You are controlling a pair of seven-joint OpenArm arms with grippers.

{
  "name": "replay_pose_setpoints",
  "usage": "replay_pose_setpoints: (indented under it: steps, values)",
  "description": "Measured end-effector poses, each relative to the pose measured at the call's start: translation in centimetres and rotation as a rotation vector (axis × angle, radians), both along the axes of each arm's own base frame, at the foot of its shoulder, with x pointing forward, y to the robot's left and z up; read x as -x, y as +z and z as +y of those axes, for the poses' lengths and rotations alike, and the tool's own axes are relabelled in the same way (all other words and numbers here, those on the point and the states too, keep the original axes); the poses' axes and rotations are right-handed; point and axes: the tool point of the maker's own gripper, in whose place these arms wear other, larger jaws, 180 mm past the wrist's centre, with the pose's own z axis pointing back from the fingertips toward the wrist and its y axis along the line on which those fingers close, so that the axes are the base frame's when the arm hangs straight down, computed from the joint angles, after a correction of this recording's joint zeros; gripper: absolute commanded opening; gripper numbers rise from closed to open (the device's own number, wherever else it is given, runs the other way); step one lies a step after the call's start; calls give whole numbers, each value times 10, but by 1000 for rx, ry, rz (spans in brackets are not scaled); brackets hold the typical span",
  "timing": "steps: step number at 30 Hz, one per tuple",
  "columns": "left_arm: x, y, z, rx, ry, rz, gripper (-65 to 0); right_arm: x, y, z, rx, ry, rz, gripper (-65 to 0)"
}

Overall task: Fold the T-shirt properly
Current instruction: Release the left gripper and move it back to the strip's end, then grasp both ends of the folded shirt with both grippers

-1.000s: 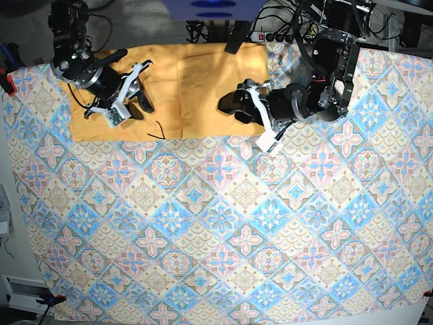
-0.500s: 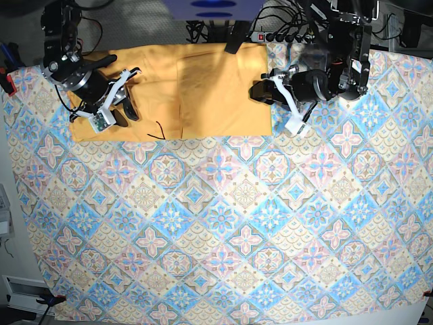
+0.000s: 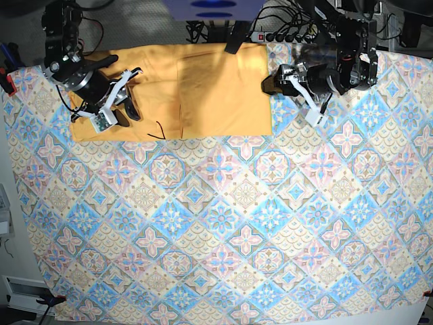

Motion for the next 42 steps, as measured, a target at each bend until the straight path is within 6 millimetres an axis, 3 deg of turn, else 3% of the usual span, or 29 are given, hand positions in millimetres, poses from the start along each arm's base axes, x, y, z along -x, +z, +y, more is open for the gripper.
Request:
replay_pose_setpoints:
  steps: [3,7,12,18,20,22,26,28,33,37,42]
  values:
    - [-5,-3,-6,16,-11,3,-193,0,0,0,1,0,1,-489]
    - [-14,-5,-31,64,-37,-17,-193,0,0,0,0,0,0,-489]
    - [-6,-7,-60,112,-83,-25,-193,1,-1,-1,1,-1,3,-489]
    - [-4,-8,-66,123,-88,-29,-195,0,0,-1,2,-3,1,-489]
    - [-4,-8,-66,123,-88,-29,-222,0,0,-1,2,-3,0,-489]
    - [-4,-9,-65,119,-88,-27,-309,0,0,-1,2,-3,0,-489]
    - [3,-15,-61,92,-96,2,-560,0,0,-4,4,-9,-2,-489]
    - [5,-16,-59,89,-94,11,-640,-2,3,-15,13,-39,-9,-489]
    - [-13,-13,-25,54,2,-17,-649,0,8,-59,78,-141,-18,-484]
    - [-16,-13,0,8,15,-21,-649,-3,10,-75,85,-187,-30,-470]
    - [-9,-13,12,6,24,-6,-649,15,-19,-87,112,-213,96,-428]
